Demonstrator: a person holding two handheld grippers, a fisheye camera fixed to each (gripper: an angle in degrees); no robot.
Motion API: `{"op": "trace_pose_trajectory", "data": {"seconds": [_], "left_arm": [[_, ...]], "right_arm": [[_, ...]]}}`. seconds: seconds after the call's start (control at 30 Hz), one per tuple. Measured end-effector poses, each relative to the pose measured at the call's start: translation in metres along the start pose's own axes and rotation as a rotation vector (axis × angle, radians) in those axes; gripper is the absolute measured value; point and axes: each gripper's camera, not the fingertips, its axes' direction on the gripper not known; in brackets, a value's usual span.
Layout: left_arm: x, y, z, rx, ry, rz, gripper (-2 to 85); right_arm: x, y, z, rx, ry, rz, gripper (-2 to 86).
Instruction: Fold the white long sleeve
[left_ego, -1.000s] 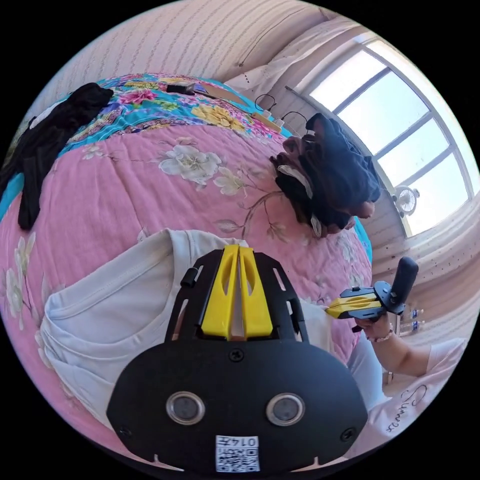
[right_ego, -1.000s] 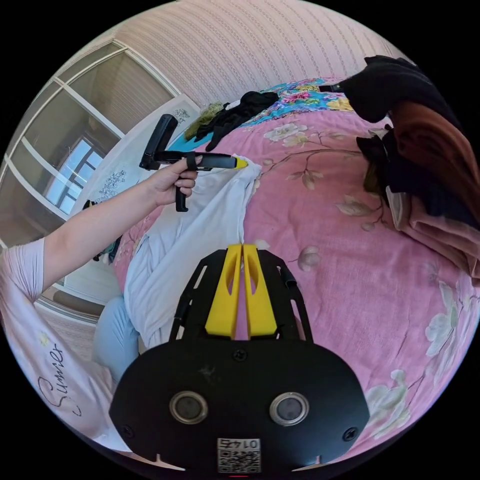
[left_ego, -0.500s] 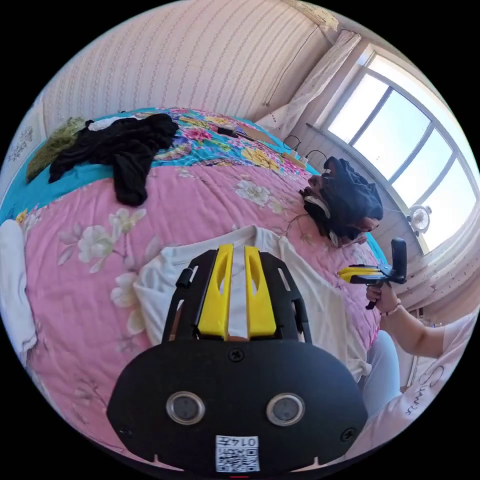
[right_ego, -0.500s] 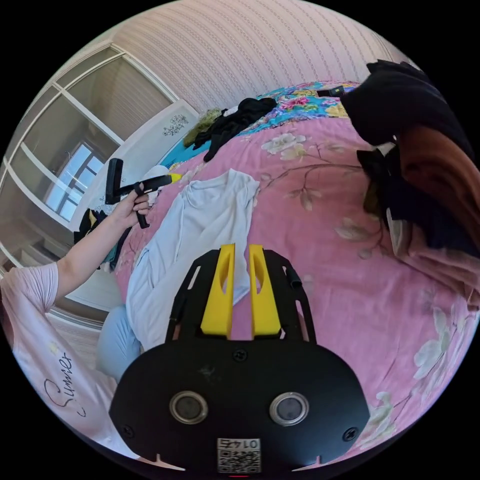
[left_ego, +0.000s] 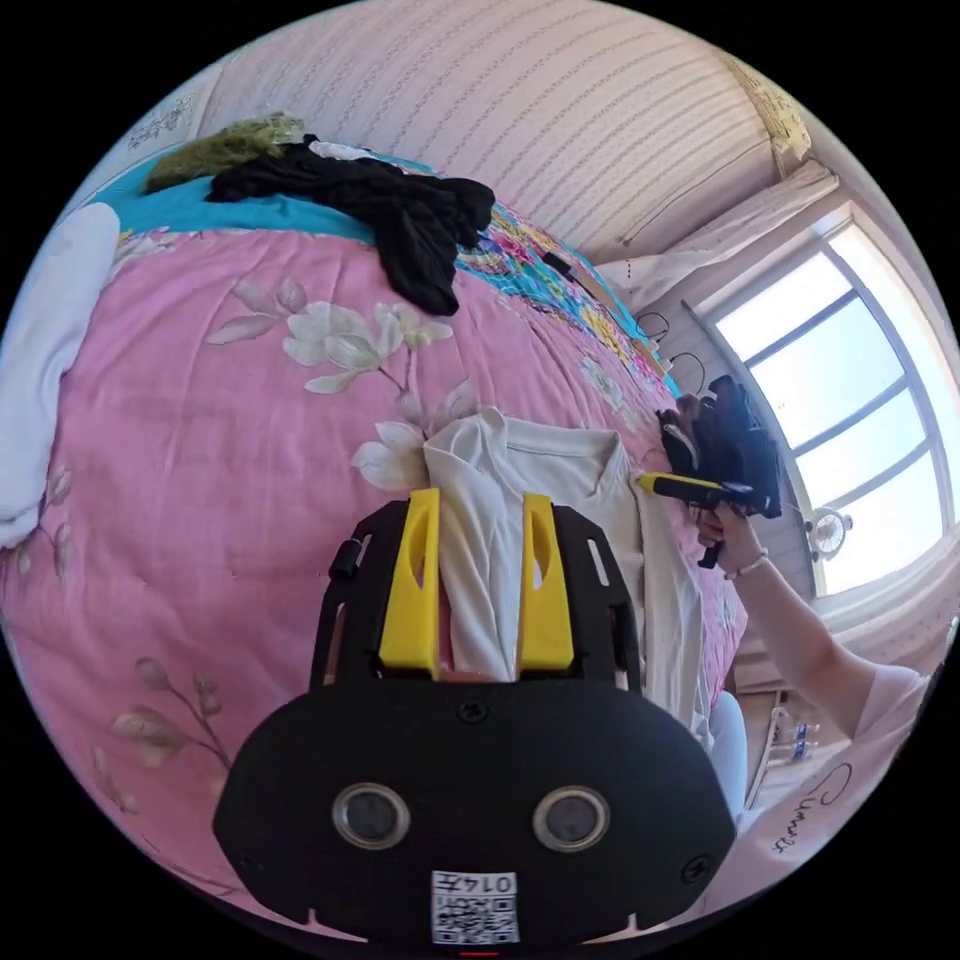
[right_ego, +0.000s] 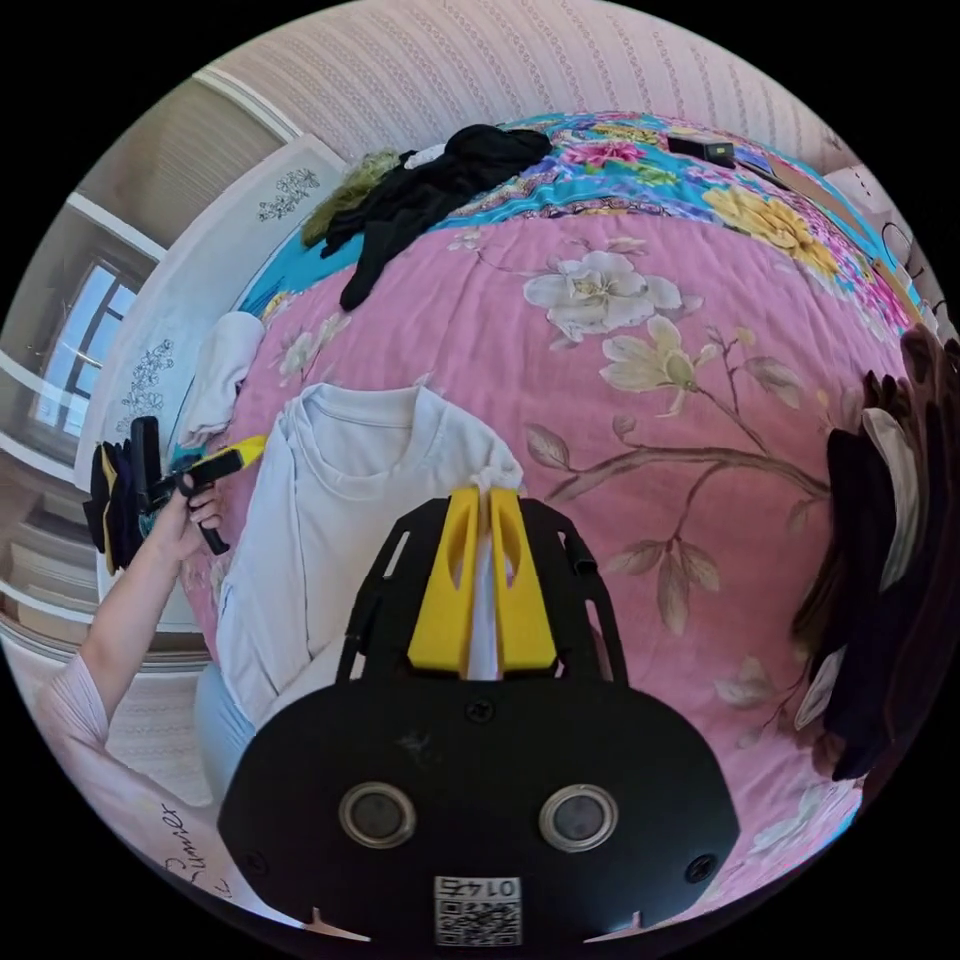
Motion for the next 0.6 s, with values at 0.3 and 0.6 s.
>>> {"op": "trace_pose_trajectory", "data": {"seconds": [0.3, 0.6], "left_arm": [[-0.01, -0.002, -0.008, -0.042, -0.152, 0.012, 1.0], [-0.002, -0.006, -0.083, 0.169, -0.053, -0.033, -0.5]], "right_arm": [[0.03, 0.008, -0.052, 0.145, -0.01, 0.059, 0.2], [0.023, 0.008, -0.116, 0.296, -0.047, 0.124, 0.0]]}}
